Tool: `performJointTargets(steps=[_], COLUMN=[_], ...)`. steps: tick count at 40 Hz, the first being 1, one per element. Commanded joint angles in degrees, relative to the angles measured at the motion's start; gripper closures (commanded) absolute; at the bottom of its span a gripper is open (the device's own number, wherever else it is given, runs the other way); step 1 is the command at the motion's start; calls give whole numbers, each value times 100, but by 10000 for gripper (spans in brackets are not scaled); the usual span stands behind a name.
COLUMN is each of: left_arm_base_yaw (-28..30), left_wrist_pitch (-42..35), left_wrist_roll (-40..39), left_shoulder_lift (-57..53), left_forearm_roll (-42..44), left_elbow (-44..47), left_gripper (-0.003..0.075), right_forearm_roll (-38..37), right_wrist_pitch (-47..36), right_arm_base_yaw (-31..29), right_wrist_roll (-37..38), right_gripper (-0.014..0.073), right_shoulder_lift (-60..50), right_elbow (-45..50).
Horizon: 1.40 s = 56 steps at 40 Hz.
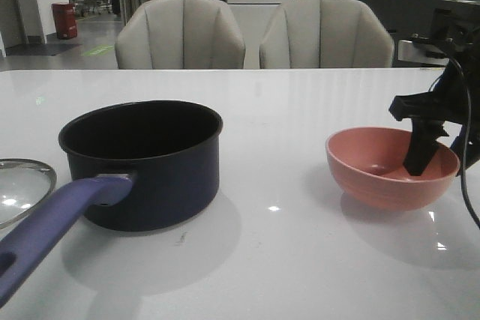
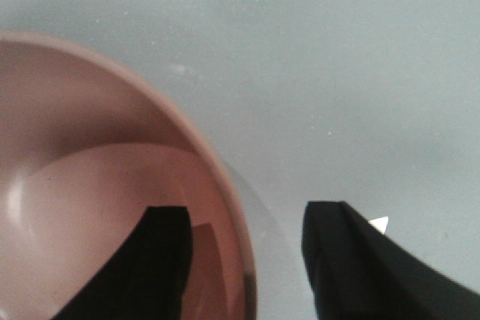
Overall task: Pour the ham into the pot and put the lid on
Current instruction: 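Open the right gripper and withdraw it from the bowl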
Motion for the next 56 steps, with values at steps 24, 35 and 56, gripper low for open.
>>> performJointTargets(steps=[24,35,56], left_arm_base_yaw=[-33,-33,-33], left_wrist_pitch=[-470,-460,-470], left_wrist_roll=[-10,-10,-10], left_shoulder_lift=[52,52,52], left_forearm_roll=[-52,-52,-52], left_elbow=[-148,-148,-148], left_gripper=[66,66,65], right_forearm_roll=[251,251,277], right_wrist_pitch=[-418,-2203,-3047], right_arm_base_yaw=[221,894,1363], right_wrist_roll=[-884,-884,-879], right_gripper=[87,87,87], right_shoulder_lift=[-3246,-5085,-9338], right_elbow=[282,1902,4998])
